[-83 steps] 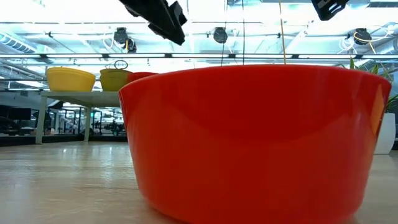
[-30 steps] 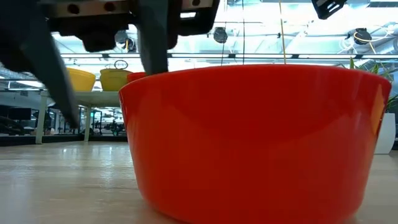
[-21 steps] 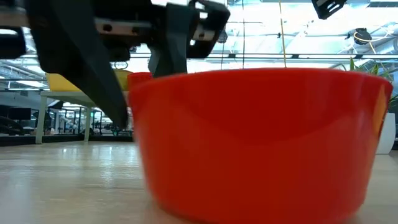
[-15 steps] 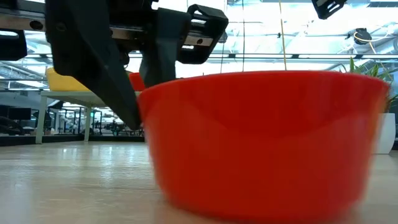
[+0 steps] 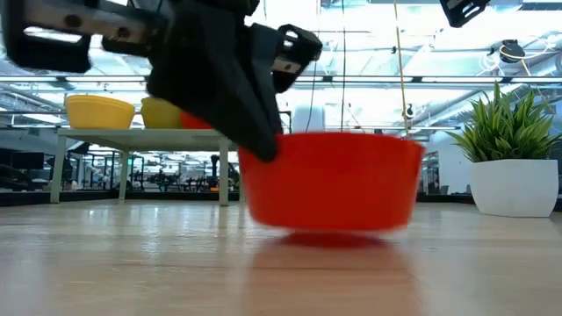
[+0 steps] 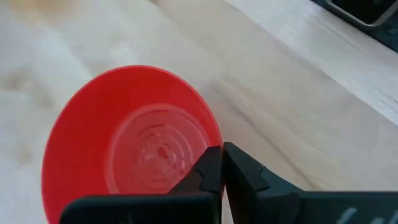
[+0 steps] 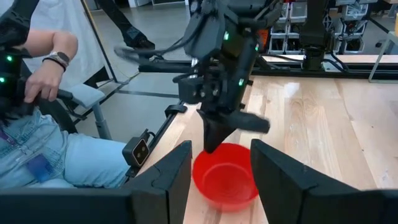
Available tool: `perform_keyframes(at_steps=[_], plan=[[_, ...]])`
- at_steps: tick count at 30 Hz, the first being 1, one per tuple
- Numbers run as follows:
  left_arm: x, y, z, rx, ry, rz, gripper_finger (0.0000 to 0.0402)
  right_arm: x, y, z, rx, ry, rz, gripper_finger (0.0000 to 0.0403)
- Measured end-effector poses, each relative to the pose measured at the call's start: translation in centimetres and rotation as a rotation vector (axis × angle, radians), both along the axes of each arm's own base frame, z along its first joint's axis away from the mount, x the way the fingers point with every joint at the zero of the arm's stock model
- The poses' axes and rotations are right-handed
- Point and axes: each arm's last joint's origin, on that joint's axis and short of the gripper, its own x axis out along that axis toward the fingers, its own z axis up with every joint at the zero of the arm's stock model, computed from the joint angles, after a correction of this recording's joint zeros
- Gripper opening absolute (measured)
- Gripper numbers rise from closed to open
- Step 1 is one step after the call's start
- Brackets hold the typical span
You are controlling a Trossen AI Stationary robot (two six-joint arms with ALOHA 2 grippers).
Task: Pick & Place Mini bowls
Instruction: Stack the red bowl on the red bowl on the shelf
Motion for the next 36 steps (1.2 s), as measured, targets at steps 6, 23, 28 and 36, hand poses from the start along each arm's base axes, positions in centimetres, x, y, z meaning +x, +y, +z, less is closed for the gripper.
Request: perform_keyframes(at_steps=[6, 23, 28, 36], plan=[[-0.4, 1.4, 3.9, 0.001, -0.110, 0.150, 0.0011, 0.0, 0.0, 0.0, -0.001, 0.000, 0.000, 0.0150], [-7.9, 13.6, 18.2, 0.182, -0.432, 0.890, 0.0012, 0.0, 0.0, 0.0, -0.006, -0.002, 0.002, 0.0150], [-9.3, 18.8, 18.0, 0.185, -0.348, 1.148, 0.0006, 0.0, 0.0, 0.0, -0.007, -0.003, 0.002, 0.0150], [-10.2, 24.3, 17.1, 0.130, -0.231, 1.320, 0.0006, 0.0, 0.0, 0.0, -0.007, -0.003, 0.002, 0.0150]])
